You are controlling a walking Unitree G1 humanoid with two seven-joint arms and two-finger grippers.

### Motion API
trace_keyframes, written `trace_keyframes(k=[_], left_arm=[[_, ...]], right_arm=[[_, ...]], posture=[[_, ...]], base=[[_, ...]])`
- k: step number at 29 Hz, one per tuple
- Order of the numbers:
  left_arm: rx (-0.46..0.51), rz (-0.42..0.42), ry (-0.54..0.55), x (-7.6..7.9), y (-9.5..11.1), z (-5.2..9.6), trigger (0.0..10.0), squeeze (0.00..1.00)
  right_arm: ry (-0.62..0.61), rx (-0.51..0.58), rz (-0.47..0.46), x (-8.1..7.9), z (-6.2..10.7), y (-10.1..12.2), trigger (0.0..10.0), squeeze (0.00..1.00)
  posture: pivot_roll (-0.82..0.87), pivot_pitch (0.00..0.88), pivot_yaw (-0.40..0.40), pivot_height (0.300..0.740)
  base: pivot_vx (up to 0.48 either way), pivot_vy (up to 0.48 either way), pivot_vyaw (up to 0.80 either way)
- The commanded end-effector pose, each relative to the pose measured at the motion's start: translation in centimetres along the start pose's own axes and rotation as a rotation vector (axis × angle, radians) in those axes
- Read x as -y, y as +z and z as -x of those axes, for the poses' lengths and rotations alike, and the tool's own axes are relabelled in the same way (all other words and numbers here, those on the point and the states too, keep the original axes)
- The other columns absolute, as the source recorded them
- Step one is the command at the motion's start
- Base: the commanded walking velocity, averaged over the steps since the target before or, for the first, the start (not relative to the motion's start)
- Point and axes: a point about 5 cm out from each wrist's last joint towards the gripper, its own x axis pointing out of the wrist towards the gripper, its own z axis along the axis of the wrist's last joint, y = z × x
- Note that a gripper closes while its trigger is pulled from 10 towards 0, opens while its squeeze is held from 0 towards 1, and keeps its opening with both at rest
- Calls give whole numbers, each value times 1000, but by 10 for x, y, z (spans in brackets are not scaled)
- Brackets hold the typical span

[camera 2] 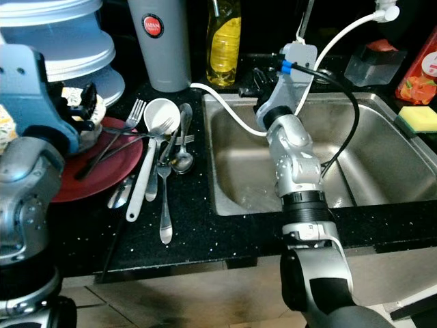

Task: Kitchen organization

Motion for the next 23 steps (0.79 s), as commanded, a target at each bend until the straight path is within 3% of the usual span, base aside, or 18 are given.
trace_keyframes(k=[1, 23], left_arm=[[11, -4, -15, 7, 0, 0, 10000, 0], [29, -17, -40, 14, 6, -5, 10000, 0]], right_arm=[[-3, -8, 12, -1, 2, -1, 10000, 0], [-31, 10, 21, -1, 5, 3, 10000, 0]], posture=[[147, 0, -8, 740], [146, 0, 16, 740]], base=[[0, 0, 0], [0, 0, 0]])
